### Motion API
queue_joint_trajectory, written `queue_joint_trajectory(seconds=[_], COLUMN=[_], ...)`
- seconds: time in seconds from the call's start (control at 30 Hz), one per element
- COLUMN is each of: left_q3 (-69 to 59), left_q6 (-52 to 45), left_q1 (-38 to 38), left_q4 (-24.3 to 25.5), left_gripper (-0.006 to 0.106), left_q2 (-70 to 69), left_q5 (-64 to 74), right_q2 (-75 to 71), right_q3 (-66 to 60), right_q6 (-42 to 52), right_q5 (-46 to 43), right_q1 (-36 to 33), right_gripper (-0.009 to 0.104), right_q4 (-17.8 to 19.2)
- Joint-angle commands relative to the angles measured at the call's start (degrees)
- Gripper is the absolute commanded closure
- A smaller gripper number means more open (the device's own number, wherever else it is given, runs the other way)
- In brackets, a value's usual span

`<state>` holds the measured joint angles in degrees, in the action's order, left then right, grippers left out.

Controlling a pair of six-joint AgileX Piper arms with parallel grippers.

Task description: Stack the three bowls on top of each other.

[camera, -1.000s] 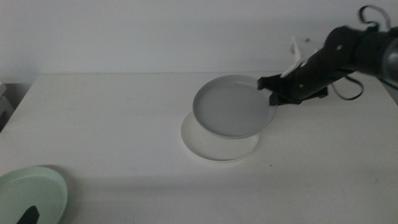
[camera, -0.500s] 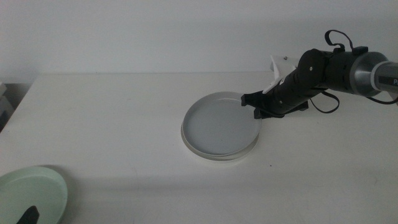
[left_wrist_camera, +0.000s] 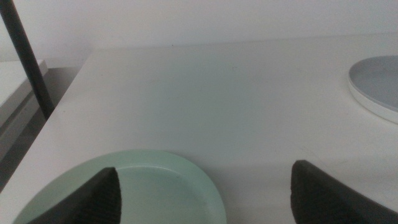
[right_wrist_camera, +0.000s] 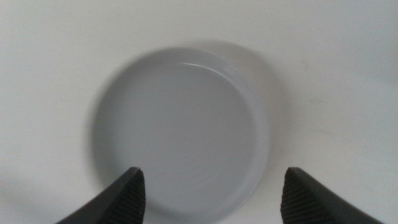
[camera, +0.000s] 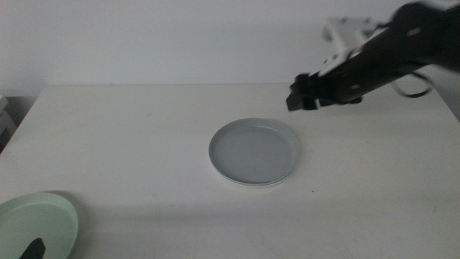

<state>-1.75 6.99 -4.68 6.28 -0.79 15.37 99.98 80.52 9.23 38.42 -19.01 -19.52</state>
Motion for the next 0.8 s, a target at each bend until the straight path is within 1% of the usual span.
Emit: queue_joint_trajectory(seconds=[0.0, 0.07, 0.13, 0.23, 0.33, 0.4, 0.43, 0.47, 0.6, 0.77], left_q3=[0.3, 0.3, 0.3, 0.3, 0.3, 0.3, 0.3, 0.3, 0.3, 0.3], left_q6=[0.7, 0.7, 0.7, 0.7, 0.7, 0.7, 0.7, 0.7, 0.7, 0.7], left_q1=[0.0, 0.0, 0.0, 0.0, 0.0, 0.0, 0.0, 0.0, 0.0, 0.0], left_q4=[0.1, 0.1, 0.1, 0.1, 0.1, 0.1, 0.1, 0.1, 0.1, 0.1], left_gripper=[0.003, 0.003, 0.003, 0.003, 0.003, 0.003, 0.003, 0.003, 0.003, 0.003], left_q2=[-0.7, -0.7, -0.7, -0.7, -0.7, -0.7, -0.7, -0.7, -0.7, -0.7], left_q5=[-4.0, -4.0, -4.0, -4.0, -4.0, -4.0, -4.0, -4.0, -4.0, -4.0], right_q2=[-10.9, -19.1, -27.0, -39.0, -49.9, -54.6, -60.1, -60.1, -58.5, -58.7], right_q3=[-3.5, -10.3, -16.6, -25.3, -30.7, -32.6, -33.2, -33.2, -33.2, -33.2], right_q6=[5.1, 8.4, 12.7, 17.4, 18.2, 18.2, 18.0, 17.5, 17.7, 20.7], right_q5=[-0.7, -3.6, -6.2, -9.5, -10.3, -10.6, -10.4, -9.2, -9.0, -10.1], right_q1=[-0.2, -0.2, -0.2, -0.2, -0.2, -0.2, -0.1, -0.1, -0.1, -0.1], right_gripper=[0.039, 0.039, 0.039, 0.039, 0.039, 0.039, 0.039, 0.039, 0.039, 0.039], right_q4=[-4.8, -8.4, -11.1, -13.2, -13.8, -13.9, -13.8, -13.8, -13.8, -13.9])
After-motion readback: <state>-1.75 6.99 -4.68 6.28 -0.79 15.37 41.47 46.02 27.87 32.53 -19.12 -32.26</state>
